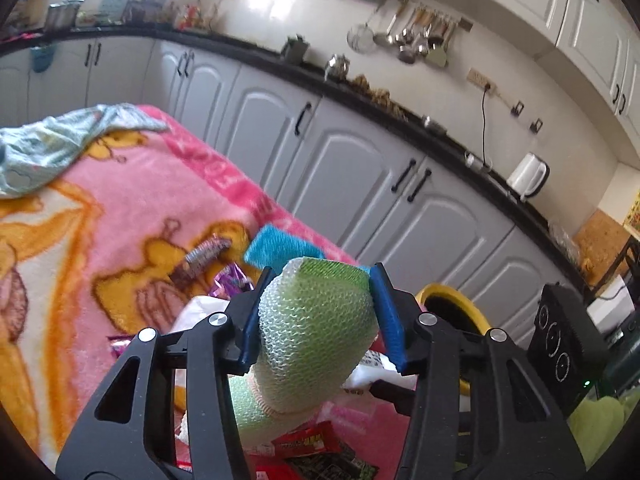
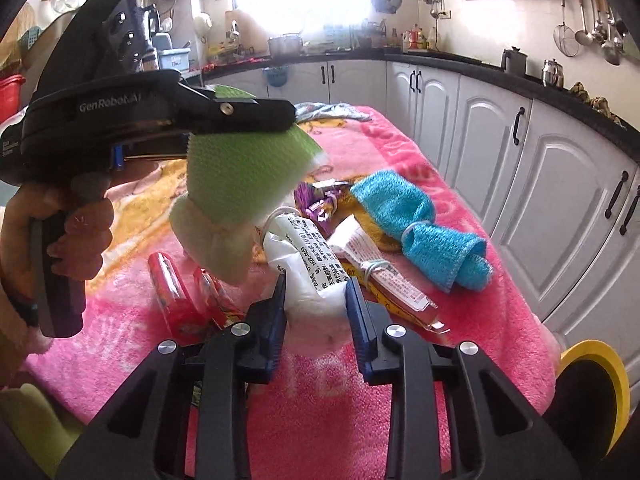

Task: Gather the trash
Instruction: 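Grasp the green mesh sponge with the left tool while the right tool grasps the white wrapper bag, then carry both items over the yellow bin and open both tools to drop them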

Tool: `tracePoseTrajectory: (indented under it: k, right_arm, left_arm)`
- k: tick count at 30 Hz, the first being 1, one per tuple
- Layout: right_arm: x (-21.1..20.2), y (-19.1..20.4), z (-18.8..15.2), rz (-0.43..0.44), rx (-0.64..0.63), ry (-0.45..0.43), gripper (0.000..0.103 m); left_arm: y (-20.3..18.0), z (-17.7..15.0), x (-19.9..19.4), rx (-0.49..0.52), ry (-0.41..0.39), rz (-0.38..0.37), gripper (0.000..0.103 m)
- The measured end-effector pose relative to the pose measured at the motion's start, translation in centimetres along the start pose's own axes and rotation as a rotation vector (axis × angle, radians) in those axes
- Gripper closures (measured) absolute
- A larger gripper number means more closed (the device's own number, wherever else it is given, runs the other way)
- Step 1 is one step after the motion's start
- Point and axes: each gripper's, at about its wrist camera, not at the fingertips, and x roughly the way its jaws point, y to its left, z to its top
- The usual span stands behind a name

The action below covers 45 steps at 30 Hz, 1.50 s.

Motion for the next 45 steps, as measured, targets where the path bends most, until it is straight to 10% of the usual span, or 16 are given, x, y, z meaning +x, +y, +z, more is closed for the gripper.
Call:
tracePoseTrajectory:
  k: [12, 45]
  right_arm:
    - [-4.9, -1.1, 0.3, -0.044, 0.042, -0.049, 0.076]
    - [-21.0, -11.8, -5.3, -0.377, 0.302, -0.189, 0.076]
  left_arm:
    - [-3.4, 0.9, -4.3, 0.035, -0.136, 0.036, 0.065]
    - [-18.7, 0.2, 1.9, 0.212, -0.095, -0.181, 0.066]
